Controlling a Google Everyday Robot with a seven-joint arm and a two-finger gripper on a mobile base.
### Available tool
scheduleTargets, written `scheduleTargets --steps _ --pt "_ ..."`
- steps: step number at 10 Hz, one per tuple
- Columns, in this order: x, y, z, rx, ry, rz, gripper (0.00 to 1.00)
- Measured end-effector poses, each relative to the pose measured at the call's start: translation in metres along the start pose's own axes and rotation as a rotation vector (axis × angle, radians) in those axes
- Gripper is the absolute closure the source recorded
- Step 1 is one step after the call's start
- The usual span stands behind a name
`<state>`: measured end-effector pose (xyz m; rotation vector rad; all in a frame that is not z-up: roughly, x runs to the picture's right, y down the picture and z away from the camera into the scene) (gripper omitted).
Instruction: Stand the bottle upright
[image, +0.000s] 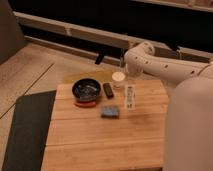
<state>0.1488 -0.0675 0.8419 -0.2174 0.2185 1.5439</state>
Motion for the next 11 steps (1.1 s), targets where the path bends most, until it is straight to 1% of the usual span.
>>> scheduleTargets --steps 6,7,8,9,10,11 --pt "0.002 -0.001 0.004 0.008 0.009 -0.008 1.00" --pt "-0.005 -0.009 0.008 0.020 -0.005 0.017 1.00" --pt "-0.017 -0.014 0.008 0.022 -0.040 0.037 1.00" --pt "-0.036 -0.017 0.005 0.017 -0.097 0.048 1.00" --pt "-0.065 -0.017 -0.006 -0.003 -0.195 0.039 1.00" --pt "-0.089 -0.012 -0.021 -0.029 -0.289 0.011 1.00"
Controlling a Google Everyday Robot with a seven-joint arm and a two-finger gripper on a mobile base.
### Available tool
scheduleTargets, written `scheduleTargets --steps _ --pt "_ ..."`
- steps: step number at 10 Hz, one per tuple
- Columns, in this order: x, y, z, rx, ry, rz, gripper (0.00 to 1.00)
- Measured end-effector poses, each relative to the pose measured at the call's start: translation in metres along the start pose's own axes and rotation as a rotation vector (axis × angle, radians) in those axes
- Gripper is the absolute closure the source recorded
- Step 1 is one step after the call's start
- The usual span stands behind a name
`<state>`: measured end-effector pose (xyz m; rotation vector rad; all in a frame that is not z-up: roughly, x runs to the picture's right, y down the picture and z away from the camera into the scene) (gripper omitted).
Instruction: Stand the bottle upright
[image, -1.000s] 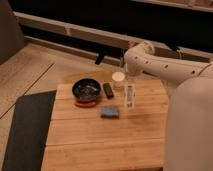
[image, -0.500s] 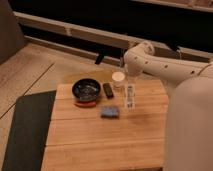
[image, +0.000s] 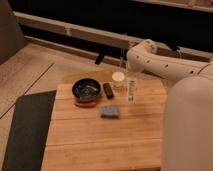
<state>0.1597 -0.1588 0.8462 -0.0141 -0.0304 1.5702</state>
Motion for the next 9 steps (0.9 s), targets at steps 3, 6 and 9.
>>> scheduleTargets --steps 3,6,9 --pt "-0.034 0.022 -0.021 -0.087 -0.176 -0.087 1.00" --pt "-0.017 0.041 -0.038 -0.170 -0.248 -0.139 1.00" --pt "0.011 0.048 -0.048 -0.235 -0.285 -0.187 1.00"
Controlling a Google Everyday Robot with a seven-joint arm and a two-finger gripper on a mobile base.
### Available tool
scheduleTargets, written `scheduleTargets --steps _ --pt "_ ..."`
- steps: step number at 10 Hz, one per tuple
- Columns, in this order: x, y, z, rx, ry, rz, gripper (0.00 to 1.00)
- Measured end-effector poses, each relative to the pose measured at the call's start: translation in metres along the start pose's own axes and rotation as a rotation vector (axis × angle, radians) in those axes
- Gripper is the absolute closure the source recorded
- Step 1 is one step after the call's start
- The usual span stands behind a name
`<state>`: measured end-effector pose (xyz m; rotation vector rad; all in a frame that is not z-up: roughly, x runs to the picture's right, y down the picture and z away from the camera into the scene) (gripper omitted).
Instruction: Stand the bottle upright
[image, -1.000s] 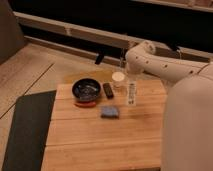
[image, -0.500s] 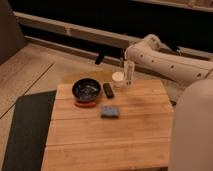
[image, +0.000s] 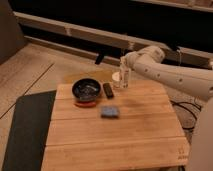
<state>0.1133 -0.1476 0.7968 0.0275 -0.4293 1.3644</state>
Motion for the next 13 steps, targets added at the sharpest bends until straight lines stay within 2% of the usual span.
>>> scheduleTargets --steps 3,5,8,11,12,13 --pt "0.025 0.015 -0.004 -0.071 -0.017 -0.061 1.00" --pt "0.030 0.023 0.003 -0.099 -0.025 -0.107 1.00" --pt "0.032 0.004 0.006 -0.074 -0.025 -0.121 1.00" --pt "0.031 0.008 0.008 -0.078 -0.025 -0.123 1.00" --pt "0.027 0.005 0.008 -0.073 -0.035 -0.143 1.00" --pt "0.015 -0.005 0.008 -0.062 -0.064 -0.183 1.00"
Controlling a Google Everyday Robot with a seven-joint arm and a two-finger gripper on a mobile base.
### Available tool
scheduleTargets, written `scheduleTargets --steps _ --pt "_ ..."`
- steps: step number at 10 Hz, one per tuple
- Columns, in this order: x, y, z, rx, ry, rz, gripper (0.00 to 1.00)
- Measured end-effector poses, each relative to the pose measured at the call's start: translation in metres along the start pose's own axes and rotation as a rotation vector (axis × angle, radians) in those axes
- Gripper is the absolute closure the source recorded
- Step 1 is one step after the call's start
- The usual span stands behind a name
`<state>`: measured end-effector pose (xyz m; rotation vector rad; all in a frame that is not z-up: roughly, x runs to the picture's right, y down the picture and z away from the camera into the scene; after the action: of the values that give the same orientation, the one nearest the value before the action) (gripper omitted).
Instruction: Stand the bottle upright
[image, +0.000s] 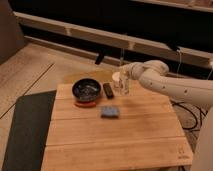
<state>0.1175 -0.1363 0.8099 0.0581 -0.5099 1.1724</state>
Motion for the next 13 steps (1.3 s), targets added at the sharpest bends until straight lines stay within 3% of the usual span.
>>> scheduleTargets --steps 1,3,5,6,8,10,13 --pt "-0.011 -0.013 0.000 0.012 -0.035 -0.046 1.00" --pt "-0.049 -0.053 -0.009 0.041 -0.193 -0.185 1.00" --pt "-0.063 -0.067 -0.018 0.050 -0.309 -0.216 1.00" --pt "-0.063 -0.066 -0.023 0.051 -0.345 -0.203 1.00" --pt "-0.059 -0.054 -0.035 0.052 -0.385 -0.177 1.00" --pt "-0.049 -0.044 -0.051 0.058 -0.397 -0.158 1.00" --pt "-0.018 -0.053 -0.074 0.125 -0.343 -0.134 1.00"
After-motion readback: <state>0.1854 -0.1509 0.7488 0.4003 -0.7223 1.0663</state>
